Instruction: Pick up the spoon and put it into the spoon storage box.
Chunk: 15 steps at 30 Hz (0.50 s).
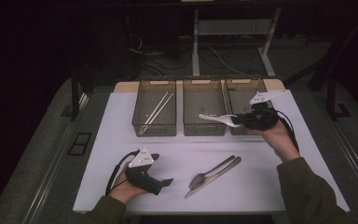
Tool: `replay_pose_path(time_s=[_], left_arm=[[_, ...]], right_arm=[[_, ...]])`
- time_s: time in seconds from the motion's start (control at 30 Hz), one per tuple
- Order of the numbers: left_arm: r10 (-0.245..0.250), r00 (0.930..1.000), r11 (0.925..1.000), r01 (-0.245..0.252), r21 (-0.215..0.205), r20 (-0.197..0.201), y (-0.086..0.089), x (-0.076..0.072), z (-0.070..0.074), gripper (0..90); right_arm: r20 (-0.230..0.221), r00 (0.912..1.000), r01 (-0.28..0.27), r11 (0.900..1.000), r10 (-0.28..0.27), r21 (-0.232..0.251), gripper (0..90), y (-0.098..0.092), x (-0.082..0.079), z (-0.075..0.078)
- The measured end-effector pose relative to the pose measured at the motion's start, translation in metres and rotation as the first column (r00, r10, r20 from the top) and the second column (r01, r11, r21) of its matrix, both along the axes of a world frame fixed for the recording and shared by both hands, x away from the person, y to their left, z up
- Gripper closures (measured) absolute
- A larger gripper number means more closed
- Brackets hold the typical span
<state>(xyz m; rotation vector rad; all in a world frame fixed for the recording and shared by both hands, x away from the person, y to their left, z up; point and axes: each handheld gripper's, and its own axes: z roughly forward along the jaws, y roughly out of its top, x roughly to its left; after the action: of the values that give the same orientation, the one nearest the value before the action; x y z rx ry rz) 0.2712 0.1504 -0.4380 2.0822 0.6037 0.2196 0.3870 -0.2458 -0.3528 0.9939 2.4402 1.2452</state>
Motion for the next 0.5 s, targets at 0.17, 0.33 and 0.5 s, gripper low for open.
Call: replay_pose_path(time_s=[0.17, 0.33, 0.5], left_arm=[[-0.002, 1.0, 1.0, 0.002, -0.001, 0.002, 0.0, 0.0, 0.0, 0.0], [-0.003, 1.0, 1.0, 0.003, -0.008, 0.002, 0.0, -0.001, 0.0, 0.0], [-0.012, 0.9999, 0.9999, 0.012, 0.006, 0.006, 0.0, 0.0, 0.001, 0.0]], right_arm=[[0.0, 1.0, -0.001, 1.0, 0.001, -0.009, 82.5, 0.012, 0.015, 0.002], [-0.007, 1.0, 0.0, 1.0, 0.0, -0.011, 82.5, 0.023, 0.025, -0.002], [-0.019, 0.9998, -0.004, 0.999, 0.003, -0.031, 82.5, 0.034, 0.032, -0.009]])
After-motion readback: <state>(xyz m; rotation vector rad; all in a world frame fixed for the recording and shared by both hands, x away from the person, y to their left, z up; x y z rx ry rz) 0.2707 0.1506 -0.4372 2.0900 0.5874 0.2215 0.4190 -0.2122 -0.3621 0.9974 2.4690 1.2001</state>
